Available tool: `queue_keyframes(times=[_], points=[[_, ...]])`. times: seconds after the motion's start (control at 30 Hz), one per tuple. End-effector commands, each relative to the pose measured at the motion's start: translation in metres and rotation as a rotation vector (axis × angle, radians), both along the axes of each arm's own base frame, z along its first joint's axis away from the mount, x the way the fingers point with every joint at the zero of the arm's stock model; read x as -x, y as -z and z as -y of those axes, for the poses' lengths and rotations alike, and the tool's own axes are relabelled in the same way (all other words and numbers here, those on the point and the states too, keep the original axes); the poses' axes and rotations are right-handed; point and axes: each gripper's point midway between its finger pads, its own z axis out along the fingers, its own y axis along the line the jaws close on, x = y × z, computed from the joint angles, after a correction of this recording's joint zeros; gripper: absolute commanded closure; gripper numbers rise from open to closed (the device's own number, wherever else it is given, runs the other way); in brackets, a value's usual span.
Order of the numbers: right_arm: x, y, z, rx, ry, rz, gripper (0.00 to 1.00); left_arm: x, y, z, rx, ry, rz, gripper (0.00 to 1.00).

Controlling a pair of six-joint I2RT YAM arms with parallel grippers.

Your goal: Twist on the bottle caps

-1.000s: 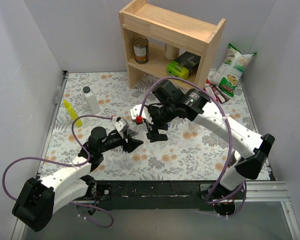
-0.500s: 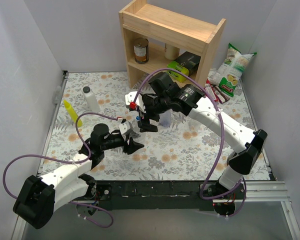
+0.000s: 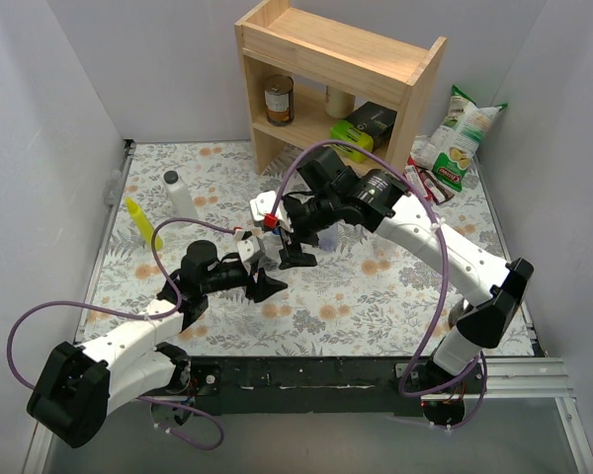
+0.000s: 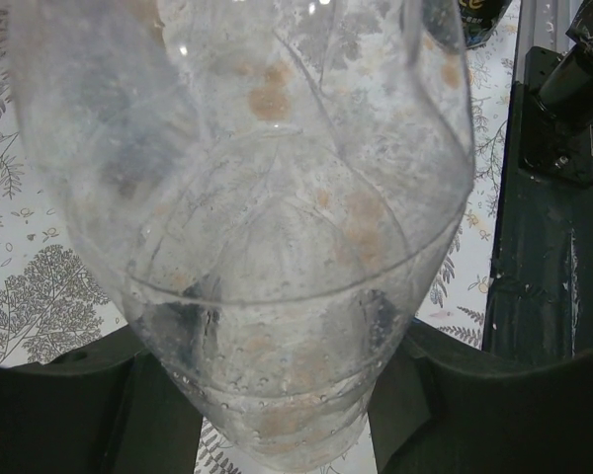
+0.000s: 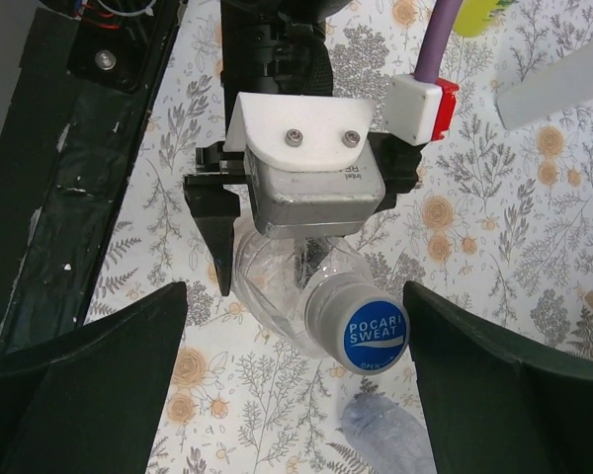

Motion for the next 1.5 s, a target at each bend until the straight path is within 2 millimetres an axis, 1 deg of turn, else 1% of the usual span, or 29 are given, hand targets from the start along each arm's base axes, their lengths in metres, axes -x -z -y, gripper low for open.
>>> queue_keyframes(times=[0.0, 0.1, 0.27, 0.4, 0.43, 0.47, 0.5, 0.53, 0.57, 0.63, 0.67, 0.7, 0.77, 0.83, 0.87, 0.93, 1.0, 1.03, 1.13, 1.47], points=[[0.016, 0.0, 0.022, 0.047, 0.028, -0.041, 0.05, -0.021, -0.022, -0.003, 0.053, -0.095, 0.015, 1.0], [0.019, 0.01, 0.032, 0.083, 0.064, -0.065, 0.05, -0.027, -0.026, -0.006, 0.072, -0.131, 0.023, 1.0], [0.025, 0.021, 0.046, 0.137, 0.105, -0.101, 0.05, -0.041, -0.031, -0.017, 0.103, -0.204, 0.011, 1.0], [0.029, 0.029, 0.06, 0.202, 0.123, -0.116, 0.05, -0.048, -0.031, -0.022, 0.111, -0.242, -0.002, 1.0], [0.029, 0.028, 0.063, 0.211, 0.12, -0.114, 0.06, -0.047, -0.029, -0.021, 0.11, -0.235, -0.011, 1.0], [0.023, 0.023, 0.063, 0.197, 0.133, -0.105, 0.09, -0.044, -0.025, -0.021, 0.085, -0.206, 0.005, 1.0], [0.014, 0.016, 0.061, 0.174, 0.166, -0.105, 0.09, -0.038, -0.022, -0.018, 0.07, -0.163, 0.01, 1.0], [0.002, -0.002, 0.056, 0.112, 0.193, -0.09, 0.09, -0.028, -0.02, -0.013, 0.062, -0.096, 0.007, 1.0], [-0.019, -0.019, 0.054, 0.045, 0.246, -0.082, 0.09, -0.023, -0.01, -0.012, 0.021, -0.063, 0.009, 1.0], [-0.038, -0.039, 0.042, -0.035, 0.269, -0.042, 0.07, -0.011, -0.005, -0.009, -0.013, 0.012, 0.034, 1.0], [-0.048, -0.057, 0.034, -0.101, 0.266, 0.015, 0.04, -0.008, 0.0, -0.009, -0.041, 0.033, 0.048, 1.0], [-0.047, -0.065, 0.028, -0.142, 0.219, 0.044, 0.03, -0.007, 0.0, -0.009, -0.05, 0.046, 0.051, 1.0], [-0.046, -0.072, 0.016, -0.212, 0.163, 0.087, 0.02, -0.006, 0.0, -0.007, -0.063, 0.067, 0.049, 1.0], [-0.038, -0.068, 0.009, -0.23, 0.098, 0.095, 0.02, -0.007, -0.003, -0.007, -0.063, 0.067, 0.054, 1.0], [-0.03, -0.063, 0.004, -0.223, 0.063, 0.093, 0.01, -0.008, -0.006, -0.006, -0.06, 0.068, 0.06, 1.0], [-0.016, -0.052, 0.001, -0.193, -0.001, 0.088, 0.02, -0.01, -0.01, -0.005, -0.058, 0.066, 0.067, 1.0], [-0.008, -0.042, 0.0, -0.165, -0.031, 0.063, 0.02, -0.011, -0.013, -0.004, -0.055, 0.066, 0.077, 1.0], [-0.006, -0.041, -0.001, -0.163, -0.038, 0.056, 0.02, -0.011, -0.014, -0.004, -0.055, 0.063, 0.082, 1.0], [-0.003, -0.033, 0.001, -0.137, -0.039, 0.041, 0.02, -0.013, -0.018, -0.004, -0.052, 0.059, 0.096, 1.0], [-0.004, -0.017, 0.006, -0.087, -0.007, 0.01, 0.03, -0.017, -0.02, -0.004, -0.055, 0.052, 0.111, 1.0]])
